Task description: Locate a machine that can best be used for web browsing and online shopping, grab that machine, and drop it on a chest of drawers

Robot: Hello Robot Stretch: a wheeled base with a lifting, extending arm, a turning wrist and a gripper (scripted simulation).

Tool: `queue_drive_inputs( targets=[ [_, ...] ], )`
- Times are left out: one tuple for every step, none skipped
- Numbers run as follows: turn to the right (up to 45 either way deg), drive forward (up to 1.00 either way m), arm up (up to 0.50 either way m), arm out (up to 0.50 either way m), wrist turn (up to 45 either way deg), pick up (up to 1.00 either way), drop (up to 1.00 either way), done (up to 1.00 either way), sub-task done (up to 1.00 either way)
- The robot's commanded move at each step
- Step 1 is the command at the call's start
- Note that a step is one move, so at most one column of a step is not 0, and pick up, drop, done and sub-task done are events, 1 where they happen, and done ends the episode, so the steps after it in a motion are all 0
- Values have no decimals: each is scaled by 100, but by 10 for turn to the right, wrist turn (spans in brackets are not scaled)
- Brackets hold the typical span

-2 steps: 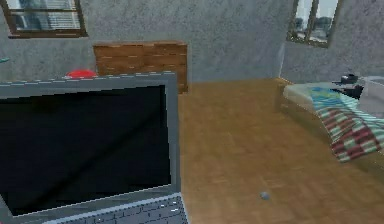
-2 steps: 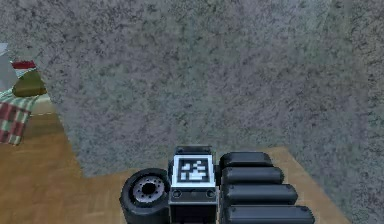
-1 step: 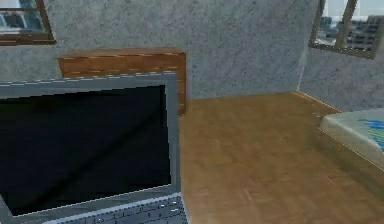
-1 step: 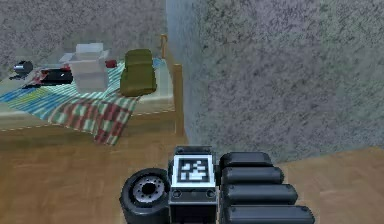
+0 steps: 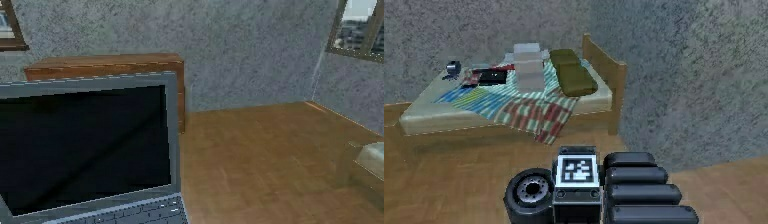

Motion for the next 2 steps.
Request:
queue_drive_inputs(
  targets=[
    [-90,0,0,0,0,0,0,0,0],
    [0,40,0,0,0,0,0,0,0]
  ],
)
